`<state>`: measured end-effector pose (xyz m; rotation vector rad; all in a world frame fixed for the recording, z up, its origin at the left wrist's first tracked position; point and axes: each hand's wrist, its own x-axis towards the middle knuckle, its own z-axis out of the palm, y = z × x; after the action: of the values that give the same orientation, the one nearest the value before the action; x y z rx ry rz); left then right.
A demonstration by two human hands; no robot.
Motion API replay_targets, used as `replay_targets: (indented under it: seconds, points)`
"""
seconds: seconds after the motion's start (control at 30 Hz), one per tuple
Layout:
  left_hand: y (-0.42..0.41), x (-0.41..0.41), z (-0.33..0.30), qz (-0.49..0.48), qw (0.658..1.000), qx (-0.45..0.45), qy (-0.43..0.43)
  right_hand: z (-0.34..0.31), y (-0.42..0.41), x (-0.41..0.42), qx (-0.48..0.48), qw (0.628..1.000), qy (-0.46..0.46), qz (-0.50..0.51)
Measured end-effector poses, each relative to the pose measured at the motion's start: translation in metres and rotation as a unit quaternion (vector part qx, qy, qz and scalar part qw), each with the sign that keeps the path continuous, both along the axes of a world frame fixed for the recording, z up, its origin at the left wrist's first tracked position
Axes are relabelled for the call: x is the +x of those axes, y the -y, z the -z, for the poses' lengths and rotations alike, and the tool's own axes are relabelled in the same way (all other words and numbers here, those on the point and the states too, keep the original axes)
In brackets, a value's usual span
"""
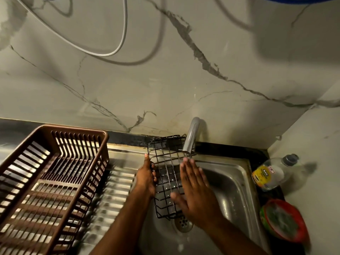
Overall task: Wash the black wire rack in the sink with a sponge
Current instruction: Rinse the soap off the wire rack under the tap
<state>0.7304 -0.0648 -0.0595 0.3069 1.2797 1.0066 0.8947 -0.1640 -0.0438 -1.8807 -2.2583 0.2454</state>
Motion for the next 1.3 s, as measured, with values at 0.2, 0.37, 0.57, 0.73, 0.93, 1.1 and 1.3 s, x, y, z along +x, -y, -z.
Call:
replay_targets:
  seconds: [0.2,0.37,0.57,0.73,0.93,1.1,1.3]
  points:
    - [0.008,0.009,0.011,0.038,0.999,0.015,-0.033,-0.034,-0.085,-0.027,0.009,0.997,-0.028,0.067]
    - [-0.004,0.012,0.008,0.023,0.999,0.021,-0.02,-0.035,-0.069,-0.052,0.015,1.0,-0.017,0.013]
    - [-0.012,0.008,0.008,0.011,1.0,0.001,-0.022,0.004,0.003,-0.048,0.033,0.997,0.027,-0.067]
    - [-0.01,0.012,0.01,0.019,1.0,-0.003,-0.018,0.014,0.009,-0.019,0.022,0.999,0.013,0.025]
    - [0.005,0.021,0.023,0.053,0.998,0.02,-0.009,-0.028,-0.07,-0.02,0.01,0.988,-0.029,0.154]
    - [0.006,0.02,0.008,0.032,0.999,0.035,0.003,-0.032,-0.068,-0.051,0.04,0.999,-0.008,0.027]
    - [0.0,0.01,0.02,0.055,0.998,0.011,-0.021,0.012,-0.003,-0.032,0.047,0.998,0.022,-0.034]
